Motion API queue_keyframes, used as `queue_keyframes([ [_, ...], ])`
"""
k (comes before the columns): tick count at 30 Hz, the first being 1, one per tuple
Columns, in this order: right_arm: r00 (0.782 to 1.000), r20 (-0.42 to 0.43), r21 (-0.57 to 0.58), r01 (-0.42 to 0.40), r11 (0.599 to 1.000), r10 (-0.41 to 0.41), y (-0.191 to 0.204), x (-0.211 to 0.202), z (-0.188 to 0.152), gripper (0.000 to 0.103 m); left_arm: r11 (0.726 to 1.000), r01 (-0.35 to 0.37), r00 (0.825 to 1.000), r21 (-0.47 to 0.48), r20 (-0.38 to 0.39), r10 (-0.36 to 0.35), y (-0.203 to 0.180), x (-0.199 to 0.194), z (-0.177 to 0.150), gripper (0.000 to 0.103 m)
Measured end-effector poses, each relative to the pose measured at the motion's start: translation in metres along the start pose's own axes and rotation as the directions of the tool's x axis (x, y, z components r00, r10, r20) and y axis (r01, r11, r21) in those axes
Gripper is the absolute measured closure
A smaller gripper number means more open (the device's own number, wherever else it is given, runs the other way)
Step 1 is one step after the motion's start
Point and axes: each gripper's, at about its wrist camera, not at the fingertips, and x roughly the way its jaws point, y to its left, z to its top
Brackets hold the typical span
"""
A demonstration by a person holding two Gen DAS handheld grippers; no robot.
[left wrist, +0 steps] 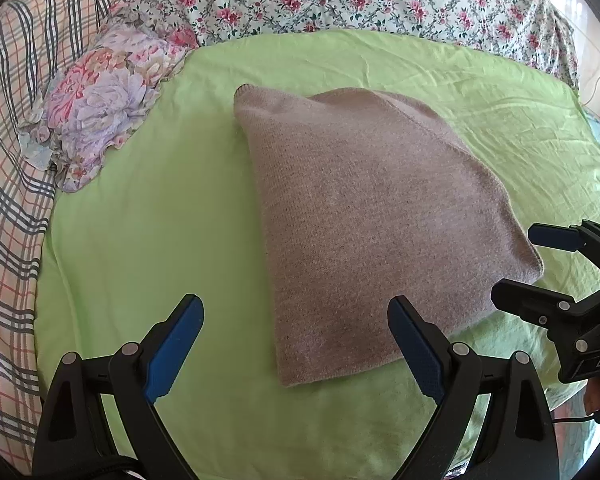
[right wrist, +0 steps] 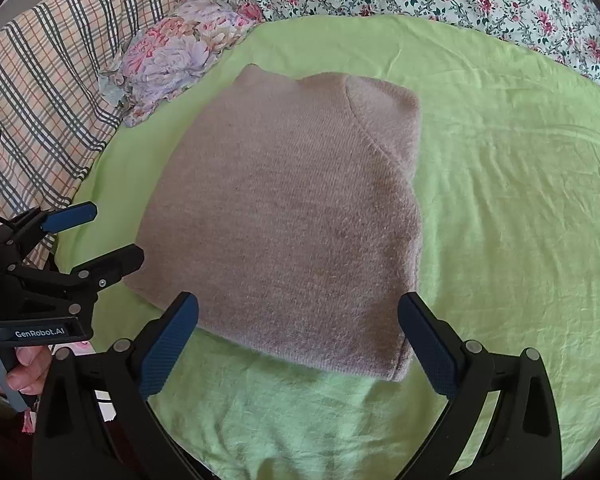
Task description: Fold small clothes
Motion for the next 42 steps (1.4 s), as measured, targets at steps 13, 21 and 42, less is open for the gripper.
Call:
queue_keyframes([
  [13,1.000,0.017,-0.005,-0.001,1.000,0.001,-0.0016,-0.0073,0.0053,0.003,1.000,-0.002,1.000,-0.003,0.004,0.002,-0.0007,-0.0019,-0.0008,0.009],
  [21,1.000,0.022,-0.009,0.001,1.000,-0.001,-0.0002,-0.0091,0.0069,0.003,1.000,-0.003,1.000,-0.003,0.008,0.003,-0.0022,-0.0050,-0.0004,0.009],
  [42,1.000,0.024,-0.014,-0.001,1.000,0.001,0.0009,-0.0099,0.0089,0.003,1.000,-0.003,1.000,-0.003,0.012,0.003,-0.0047,-0.0057,0.0015,0.009],
])
